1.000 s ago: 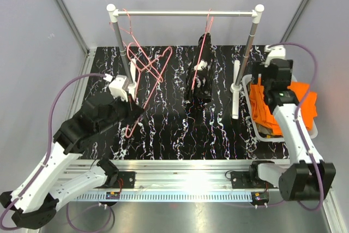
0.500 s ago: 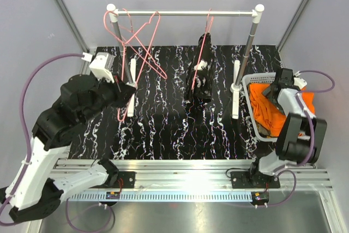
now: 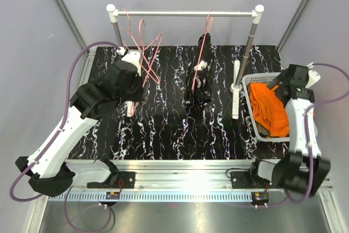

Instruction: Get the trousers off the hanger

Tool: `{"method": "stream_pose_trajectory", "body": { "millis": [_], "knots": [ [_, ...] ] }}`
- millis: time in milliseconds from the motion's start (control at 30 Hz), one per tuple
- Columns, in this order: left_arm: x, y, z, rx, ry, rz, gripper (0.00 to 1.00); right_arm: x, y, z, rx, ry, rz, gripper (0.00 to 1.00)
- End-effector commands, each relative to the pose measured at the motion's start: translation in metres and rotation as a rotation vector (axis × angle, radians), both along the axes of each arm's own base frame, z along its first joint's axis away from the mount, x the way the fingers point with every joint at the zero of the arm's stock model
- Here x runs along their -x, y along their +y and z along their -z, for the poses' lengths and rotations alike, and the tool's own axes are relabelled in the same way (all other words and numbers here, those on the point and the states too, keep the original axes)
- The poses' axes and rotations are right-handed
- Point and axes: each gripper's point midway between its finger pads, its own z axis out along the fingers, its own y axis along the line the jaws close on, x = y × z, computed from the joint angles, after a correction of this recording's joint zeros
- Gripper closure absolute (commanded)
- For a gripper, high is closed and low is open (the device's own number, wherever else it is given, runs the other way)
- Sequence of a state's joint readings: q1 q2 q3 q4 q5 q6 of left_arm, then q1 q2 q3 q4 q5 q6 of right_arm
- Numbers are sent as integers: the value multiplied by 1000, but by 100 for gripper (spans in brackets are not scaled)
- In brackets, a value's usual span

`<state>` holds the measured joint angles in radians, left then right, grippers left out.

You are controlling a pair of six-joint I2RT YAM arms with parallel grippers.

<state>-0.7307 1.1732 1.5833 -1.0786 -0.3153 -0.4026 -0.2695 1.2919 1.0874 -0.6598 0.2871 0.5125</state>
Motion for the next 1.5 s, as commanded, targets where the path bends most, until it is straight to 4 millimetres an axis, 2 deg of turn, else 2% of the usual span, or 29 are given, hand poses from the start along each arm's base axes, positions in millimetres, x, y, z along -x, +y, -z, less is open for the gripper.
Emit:
{"method": "stream_pose_trajectory", "body": {
  "millis": [0,33,67,133,233,267,300,367,433,500,533,600,633,733,767,833,900,967,1000,1133,1200,1267,1300,1333,1400,1467],
  "knots": [
    [-13,7,-29,-15,-95,-71,100,12,15,-99,60,-236,-99,0],
    [-20,5,-23,-43,-84,-83,100,17,19,-114,63,-259,-115,1],
    [-23,2,-27,-40,-92,-85,100,21,23,-126,64,-285,-133,0],
    [-31,-9,-23,-36,-71,-82,100,21,43,-142,19,-336,-230,1],
    [-41,-25,-35,33,-76,-90,100,22,73,-160,-63,-420,-356,1],
    [-49,-34,-31,36,-68,-94,100,26,79,-166,-77,-445,-375,0],
    [-54,-37,-41,62,-84,-107,100,27,91,-170,-116,-471,-420,1],
    [-68,-49,-37,71,-75,-128,100,29,105,-175,-154,-526,-469,1],
    [-81,-53,-51,84,-98,-159,100,30,122,-177,-201,-564,-555,1],
    [-96,-61,-37,46,-63,-174,100,34,145,-182,-248,-607,-696,1],
    [-103,-59,-48,68,-83,-184,100,34,151,-178,-266,-611,-729,1],
    [-118,-62,-39,49,-64,-195,100,39,166,-177,-340,-618,-797,1],
    [-125,-58,-43,62,-66,-207,100,37,171,-172,-383,-628,-808,0],
    [-137,-52,-30,42,-31,-232,100,45,184,-173,-443,-662,-860,1],
    [-138,-51,-20,28,-12,-238,100,49,185,-175,-441,-671,-866,1],
    [-133,-47,-13,24,-4,-248,100,52,186,-177,-428,-676,-874,1],
    [-130,-42,6,13,15,-270,100,57,185,-182,-398,-688,-871,1],
    [-129,-29,4,30,-4,-313,100,61,186,-190,-383,-704,-876,1],
    [-127,-24,18,18,24,-327,100,63,186,-193,-379,-709,-880,1],
    [-132,-3,30,41,54,-378,100,72,192,-207,-374,-738,-907,1],
    [-128,0,24,53,44,-386,91,75,192,-212,-354,-746,-908,0],
    [-125,-3,18,82,32,-373,77,78,190,-215,-330,-747,-907,1],
    [-120,-5,8,113,20,-350,58,78,189,-215,-320,-747,-898,1],
    [-118,-6,3,131,10,-339,49,79,189,-217,-315,-748,-899,1],
    [-112,-11,-11,167,-15,-312,38,79,188,-216,-311,-748,-890,1],
    [-100,-15,-33,223,-67,-285,30,79,187,-214,-307,-743,-888,0]
  ]
}}
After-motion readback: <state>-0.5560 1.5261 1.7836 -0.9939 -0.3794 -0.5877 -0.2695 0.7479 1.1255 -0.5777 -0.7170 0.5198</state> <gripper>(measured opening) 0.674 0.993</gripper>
